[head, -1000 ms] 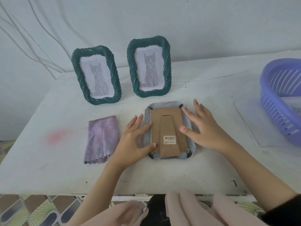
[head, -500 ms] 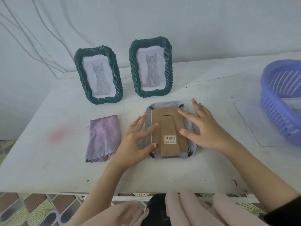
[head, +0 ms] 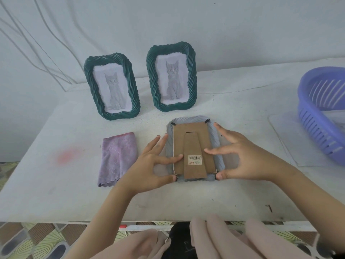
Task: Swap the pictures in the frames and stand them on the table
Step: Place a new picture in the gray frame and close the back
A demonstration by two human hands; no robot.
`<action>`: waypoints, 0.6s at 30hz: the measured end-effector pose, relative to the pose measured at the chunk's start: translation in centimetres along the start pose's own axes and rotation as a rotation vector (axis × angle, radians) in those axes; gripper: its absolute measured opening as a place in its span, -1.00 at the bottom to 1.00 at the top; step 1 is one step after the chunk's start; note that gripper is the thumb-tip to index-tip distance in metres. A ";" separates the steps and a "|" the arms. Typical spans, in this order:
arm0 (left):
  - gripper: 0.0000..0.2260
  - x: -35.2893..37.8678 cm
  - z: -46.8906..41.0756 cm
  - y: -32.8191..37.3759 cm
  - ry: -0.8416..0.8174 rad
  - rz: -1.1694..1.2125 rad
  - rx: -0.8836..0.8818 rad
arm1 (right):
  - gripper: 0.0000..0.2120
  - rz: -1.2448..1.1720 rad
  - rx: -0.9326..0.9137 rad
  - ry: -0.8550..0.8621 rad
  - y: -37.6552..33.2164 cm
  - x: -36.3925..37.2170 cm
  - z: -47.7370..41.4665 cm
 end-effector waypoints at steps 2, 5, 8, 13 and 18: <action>-0.55 -0.2 -0.2 0.2 -0.001 -0.042 0.010 | -0.43 0.012 0.013 -0.015 -0.2 -0.2 -0.1; -0.55 -0.6 -0.3 0.7 0.017 -0.112 0.032 | -0.43 0.014 0.029 -0.012 -0.3 -0.3 -0.2; -0.56 -0.8 -0.3 1.1 0.065 -0.171 0.079 | -0.42 0.039 0.041 -0.014 -0.2 -0.3 -0.6; -0.60 -0.6 0.0 1.3 0.140 -0.236 0.155 | -0.41 0.096 0.047 -0.034 -0.4 -0.4 -0.9; -0.64 -0.3 0.3 1.5 0.206 -0.253 0.208 | -0.41 0.265 -0.014 -0.061 -1.2 -0.4 -0.9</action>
Point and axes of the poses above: each hand's wrist, its own z-axis away from the middle knuckle, its own x-axis out of the palm, y = z × x, the point moved 7 cm from there along -z, towards the middle knuckle, and after that the axes turned 4 degrees about -x, right-handed, at the moved point
